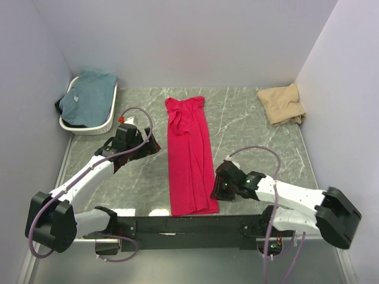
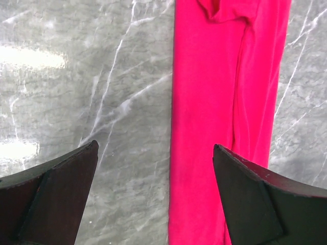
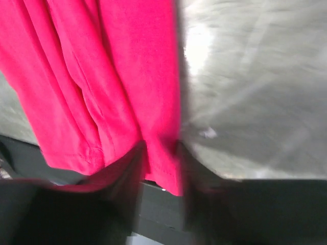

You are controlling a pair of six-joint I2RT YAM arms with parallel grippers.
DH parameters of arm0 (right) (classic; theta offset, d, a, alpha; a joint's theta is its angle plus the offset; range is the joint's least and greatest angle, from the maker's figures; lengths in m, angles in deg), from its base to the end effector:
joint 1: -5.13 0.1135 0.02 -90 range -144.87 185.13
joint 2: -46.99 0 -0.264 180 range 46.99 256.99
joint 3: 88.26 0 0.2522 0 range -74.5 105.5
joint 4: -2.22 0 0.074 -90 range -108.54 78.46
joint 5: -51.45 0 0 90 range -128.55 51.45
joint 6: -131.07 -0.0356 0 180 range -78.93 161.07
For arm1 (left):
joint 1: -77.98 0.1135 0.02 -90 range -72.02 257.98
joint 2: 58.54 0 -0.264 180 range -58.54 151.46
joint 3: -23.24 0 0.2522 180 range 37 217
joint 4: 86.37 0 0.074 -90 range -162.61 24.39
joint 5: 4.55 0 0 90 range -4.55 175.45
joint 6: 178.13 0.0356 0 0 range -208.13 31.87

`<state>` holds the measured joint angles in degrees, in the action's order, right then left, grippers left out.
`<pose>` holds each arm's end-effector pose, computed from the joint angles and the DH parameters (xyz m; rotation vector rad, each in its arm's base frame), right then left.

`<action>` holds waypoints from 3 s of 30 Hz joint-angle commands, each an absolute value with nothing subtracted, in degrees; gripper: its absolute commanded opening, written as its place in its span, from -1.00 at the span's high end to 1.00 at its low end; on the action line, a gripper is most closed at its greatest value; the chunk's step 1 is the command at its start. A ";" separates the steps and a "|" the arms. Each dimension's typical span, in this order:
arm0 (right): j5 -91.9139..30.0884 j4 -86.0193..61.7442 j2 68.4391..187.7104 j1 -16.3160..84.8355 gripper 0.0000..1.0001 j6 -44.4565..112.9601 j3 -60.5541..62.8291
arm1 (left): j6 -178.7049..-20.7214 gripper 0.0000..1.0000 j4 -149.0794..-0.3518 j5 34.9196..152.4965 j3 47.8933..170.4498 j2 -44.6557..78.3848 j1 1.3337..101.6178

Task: Fold and stack the t-shirts
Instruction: Fold the tshirt

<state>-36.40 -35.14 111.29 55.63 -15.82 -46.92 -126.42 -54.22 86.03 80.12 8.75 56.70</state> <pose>0.1211 0.1490 0.1578 0.1420 2.7934 0.6283 0.2299 -0.0899 0.2373 -0.3460 2.3497 -0.5288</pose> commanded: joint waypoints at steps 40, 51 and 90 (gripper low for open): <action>-43.04 -32.81 120.47 33.43 -0.33 4.24 -26.51 | -115.21 -0.99 -59.18 100.40 145.46 74.53 53.10; -41.98 -32.11 120.47 33.43 -0.34 3.89 -27.65 | -113.71 -0.99 -60.47 85.63 127.98 62.23 53.19; -39.52 -29.91 125.83 33.52 -0.35 4.42 -28.18 | -112.66 -0.99 -62.25 86.51 137.54 67.31 53.54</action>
